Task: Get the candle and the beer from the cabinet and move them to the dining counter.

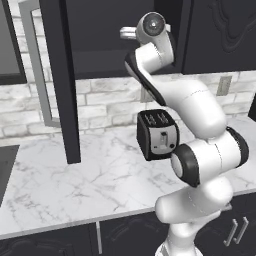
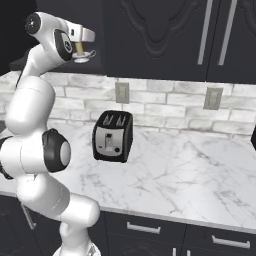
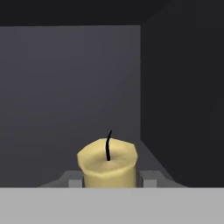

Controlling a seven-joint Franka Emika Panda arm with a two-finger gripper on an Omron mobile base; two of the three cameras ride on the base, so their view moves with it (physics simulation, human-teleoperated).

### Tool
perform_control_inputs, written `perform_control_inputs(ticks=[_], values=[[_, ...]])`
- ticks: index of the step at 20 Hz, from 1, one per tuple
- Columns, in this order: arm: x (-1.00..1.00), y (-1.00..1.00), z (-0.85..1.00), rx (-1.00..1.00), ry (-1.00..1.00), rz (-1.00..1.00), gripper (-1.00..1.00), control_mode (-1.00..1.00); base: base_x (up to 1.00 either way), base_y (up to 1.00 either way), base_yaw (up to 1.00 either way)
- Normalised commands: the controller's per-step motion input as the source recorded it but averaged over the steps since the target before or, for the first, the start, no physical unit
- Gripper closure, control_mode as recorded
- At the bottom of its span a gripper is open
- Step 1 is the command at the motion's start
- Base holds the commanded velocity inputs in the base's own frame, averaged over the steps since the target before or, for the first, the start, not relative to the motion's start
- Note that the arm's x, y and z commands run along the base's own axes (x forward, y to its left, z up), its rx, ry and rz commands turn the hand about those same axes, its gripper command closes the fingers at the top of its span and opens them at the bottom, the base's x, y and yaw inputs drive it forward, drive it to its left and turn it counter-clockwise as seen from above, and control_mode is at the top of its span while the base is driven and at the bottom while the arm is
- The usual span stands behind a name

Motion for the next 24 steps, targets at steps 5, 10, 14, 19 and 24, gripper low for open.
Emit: perform_control_inputs(ticks=[5,10,14,19,24], values=[[-0.94,-0.01,0.0,0.0,0.0,0.0,1.0,-1.0,0.0,0.0,0.0],[-1.0,-0.13,-0.03,0.0,-0.01,0.0,1.0,-1.0,0.0,0.0,0.0],[-1.0,-0.42,0.0,0.02,0.0,0.01,1.0,-1.0,0.0,0.0,0.0],[-1.0,-0.42,0.0,0.01,0.0,0.03,1.0,-1.0,0.0,0.0,0.0],[-1.0,-0.13,0.0,0.0,0.02,0.01,1.0,-1.0,0.0,0.0,0.0]])
